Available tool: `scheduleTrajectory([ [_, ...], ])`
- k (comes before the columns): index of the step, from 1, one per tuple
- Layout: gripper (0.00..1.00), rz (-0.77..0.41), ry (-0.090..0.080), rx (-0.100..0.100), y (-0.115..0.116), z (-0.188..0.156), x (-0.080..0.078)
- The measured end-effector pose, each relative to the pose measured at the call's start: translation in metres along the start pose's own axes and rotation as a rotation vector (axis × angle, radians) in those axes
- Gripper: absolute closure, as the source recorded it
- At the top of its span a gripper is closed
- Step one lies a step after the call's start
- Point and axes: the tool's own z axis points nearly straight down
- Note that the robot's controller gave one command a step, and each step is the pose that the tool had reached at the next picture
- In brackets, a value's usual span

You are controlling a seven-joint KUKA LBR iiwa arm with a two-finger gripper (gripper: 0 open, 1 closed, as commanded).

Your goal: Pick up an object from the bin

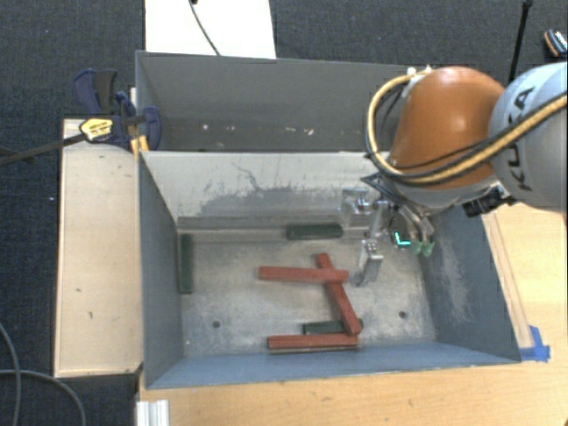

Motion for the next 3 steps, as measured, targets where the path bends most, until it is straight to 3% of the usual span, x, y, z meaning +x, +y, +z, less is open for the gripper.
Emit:
scheduleTrajectory([
  [1,0.00,-0.039,0.000,0.000,0.026,0.144,0.021],
  [2,1.00,-0.036,-0.006,0.000,0.025,0.140,0.019],
  [3,1.00,-0.024,-0.017,0.000,0.021,0.027,-0.016],
])
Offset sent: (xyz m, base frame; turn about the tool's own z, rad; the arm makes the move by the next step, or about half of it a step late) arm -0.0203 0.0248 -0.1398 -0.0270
